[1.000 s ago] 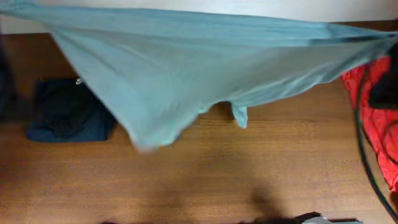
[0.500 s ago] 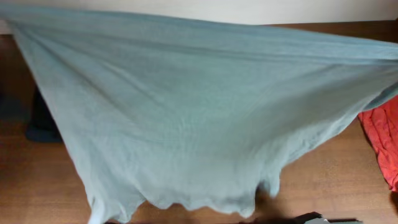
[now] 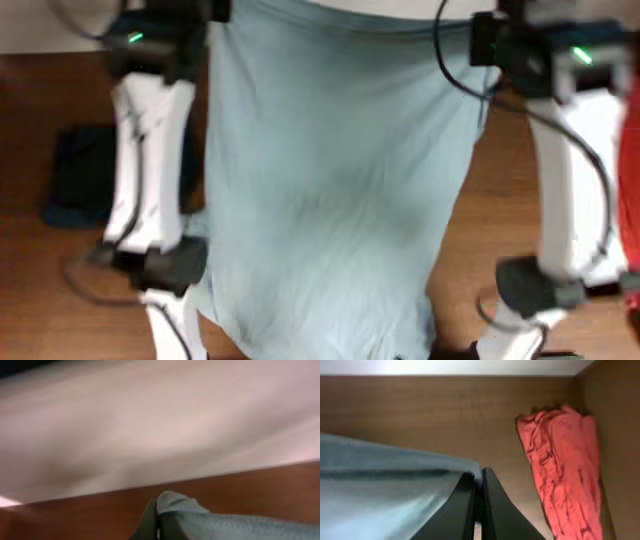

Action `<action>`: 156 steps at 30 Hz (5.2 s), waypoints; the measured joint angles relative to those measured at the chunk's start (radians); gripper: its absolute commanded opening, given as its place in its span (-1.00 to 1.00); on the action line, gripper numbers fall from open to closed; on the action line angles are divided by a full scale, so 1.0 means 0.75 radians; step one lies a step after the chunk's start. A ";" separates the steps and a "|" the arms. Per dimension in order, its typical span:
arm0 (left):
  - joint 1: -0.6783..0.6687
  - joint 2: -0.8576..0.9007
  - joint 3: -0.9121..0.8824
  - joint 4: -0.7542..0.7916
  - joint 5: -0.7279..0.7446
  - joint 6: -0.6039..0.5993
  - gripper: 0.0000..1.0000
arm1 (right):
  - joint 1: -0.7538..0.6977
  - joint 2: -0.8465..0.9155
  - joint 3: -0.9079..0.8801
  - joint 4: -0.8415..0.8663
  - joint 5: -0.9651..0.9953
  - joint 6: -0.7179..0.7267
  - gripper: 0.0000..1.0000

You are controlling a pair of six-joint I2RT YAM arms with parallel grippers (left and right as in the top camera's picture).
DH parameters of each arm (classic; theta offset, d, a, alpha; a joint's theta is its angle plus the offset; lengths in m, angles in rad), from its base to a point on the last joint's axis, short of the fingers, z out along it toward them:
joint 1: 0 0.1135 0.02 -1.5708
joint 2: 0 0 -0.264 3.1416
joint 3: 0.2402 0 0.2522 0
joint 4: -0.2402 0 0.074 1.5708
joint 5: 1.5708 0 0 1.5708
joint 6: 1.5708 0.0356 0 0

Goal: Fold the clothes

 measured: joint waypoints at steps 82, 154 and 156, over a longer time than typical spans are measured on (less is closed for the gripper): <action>0.409 -0.463 -2.000 0.155 0.358 -0.441 0.12 | -0.474 -0.533 -2.305 0.708 -0.764 0.453 -0.84; 0.358 -0.052 -1.483 0.082 0.697 -0.199 -0.03 | -0.656 -0.538 -1.870 0.387 -0.387 0.394 0.71; 0.355 -0.048 -1.477 0.078 0.692 -0.199 -0.25 | -0.656 -0.538 -1.870 0.387 -0.396 0.390 0.71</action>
